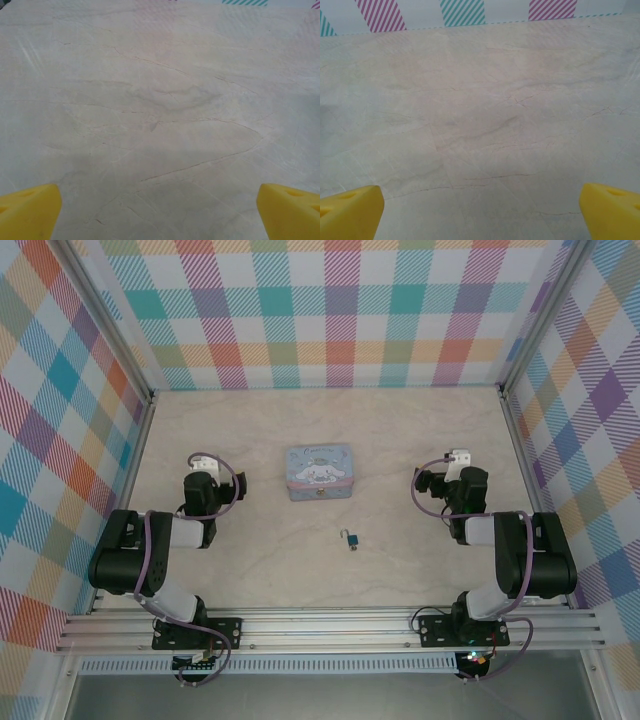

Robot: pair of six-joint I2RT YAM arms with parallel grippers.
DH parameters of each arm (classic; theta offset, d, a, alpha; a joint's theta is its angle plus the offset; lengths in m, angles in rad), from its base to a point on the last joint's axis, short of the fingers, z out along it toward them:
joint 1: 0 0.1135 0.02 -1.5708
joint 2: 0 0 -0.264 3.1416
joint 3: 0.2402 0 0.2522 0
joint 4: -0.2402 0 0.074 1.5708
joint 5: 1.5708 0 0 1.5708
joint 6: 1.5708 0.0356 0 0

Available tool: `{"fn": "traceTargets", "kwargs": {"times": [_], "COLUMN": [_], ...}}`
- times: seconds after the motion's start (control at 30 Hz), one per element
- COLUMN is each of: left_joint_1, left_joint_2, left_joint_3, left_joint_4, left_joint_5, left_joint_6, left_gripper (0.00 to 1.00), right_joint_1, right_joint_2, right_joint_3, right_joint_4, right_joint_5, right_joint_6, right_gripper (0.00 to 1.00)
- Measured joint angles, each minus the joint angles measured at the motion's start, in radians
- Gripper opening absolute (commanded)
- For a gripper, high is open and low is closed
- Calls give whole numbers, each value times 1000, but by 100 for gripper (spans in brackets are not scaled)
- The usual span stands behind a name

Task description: Unlock the padlock with the key

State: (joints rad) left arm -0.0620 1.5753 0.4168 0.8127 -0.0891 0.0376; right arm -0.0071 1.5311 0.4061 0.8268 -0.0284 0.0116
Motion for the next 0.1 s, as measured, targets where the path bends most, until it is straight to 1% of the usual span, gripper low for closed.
{"fn": "traceTargets", "kwargs": {"times": [0.1], "left_joint_1": [0], "left_joint_2": [0], "left_joint_3": [0], "left_joint_4": [0], "left_joint_5": [0], "left_joint_6": [0], "left_gripper": [100], "right_joint_1": [0], "right_joint_2": [0], "right_joint_3": [0], "right_joint_4": [-1], "right_joint_5": [0], "right_joint_6": [0], "right_gripper": [100]}}
